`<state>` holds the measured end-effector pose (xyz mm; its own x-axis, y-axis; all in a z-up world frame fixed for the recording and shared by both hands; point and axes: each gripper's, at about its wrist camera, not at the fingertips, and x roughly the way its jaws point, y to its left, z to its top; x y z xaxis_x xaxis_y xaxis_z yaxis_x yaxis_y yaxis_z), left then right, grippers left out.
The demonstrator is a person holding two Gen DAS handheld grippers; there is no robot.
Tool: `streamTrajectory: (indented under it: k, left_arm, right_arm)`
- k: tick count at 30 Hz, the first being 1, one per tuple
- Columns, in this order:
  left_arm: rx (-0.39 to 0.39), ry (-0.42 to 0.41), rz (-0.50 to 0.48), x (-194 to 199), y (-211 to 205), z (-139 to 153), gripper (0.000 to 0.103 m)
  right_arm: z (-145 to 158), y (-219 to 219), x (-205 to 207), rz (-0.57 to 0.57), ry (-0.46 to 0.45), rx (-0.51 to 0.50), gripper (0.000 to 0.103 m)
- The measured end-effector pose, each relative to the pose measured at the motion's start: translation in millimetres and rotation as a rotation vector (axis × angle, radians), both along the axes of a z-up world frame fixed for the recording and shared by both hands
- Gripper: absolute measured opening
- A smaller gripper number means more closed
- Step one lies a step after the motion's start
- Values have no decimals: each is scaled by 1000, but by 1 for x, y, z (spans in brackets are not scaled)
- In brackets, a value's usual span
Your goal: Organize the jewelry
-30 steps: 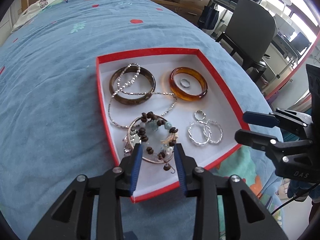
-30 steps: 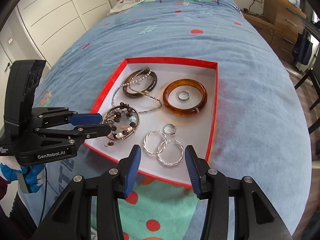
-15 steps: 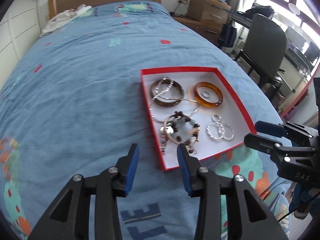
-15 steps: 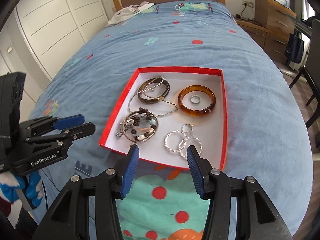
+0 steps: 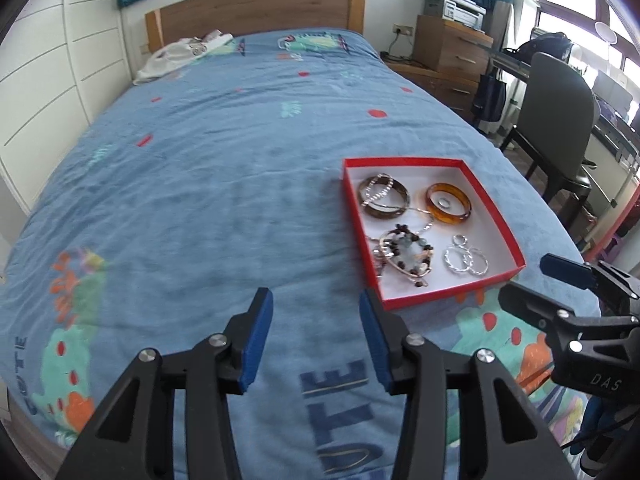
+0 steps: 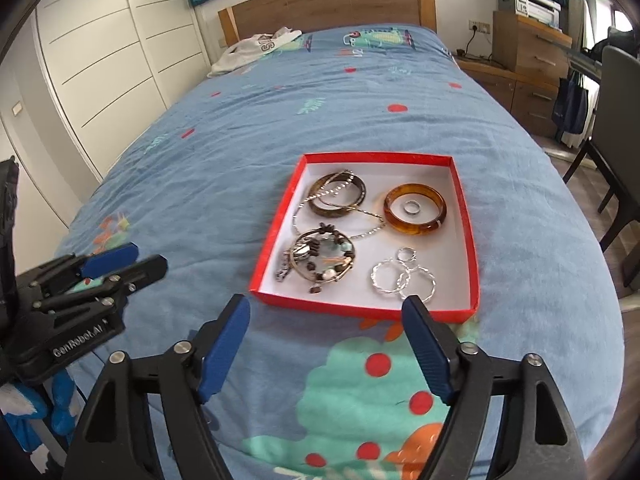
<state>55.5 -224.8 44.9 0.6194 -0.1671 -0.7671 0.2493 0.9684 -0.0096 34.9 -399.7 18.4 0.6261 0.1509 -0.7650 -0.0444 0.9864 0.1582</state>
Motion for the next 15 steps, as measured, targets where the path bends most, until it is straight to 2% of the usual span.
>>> streamTrajectory:
  k: [8,15]
  left_arm:
    - [50,-63,40,-30,44,29,43]
    - [48,-96,49,-49,64,45,43]
  right_arm:
    - [22,19,-27,-19,-37,0,92]
    - [29,26,-51,-34,-28,-7,102]
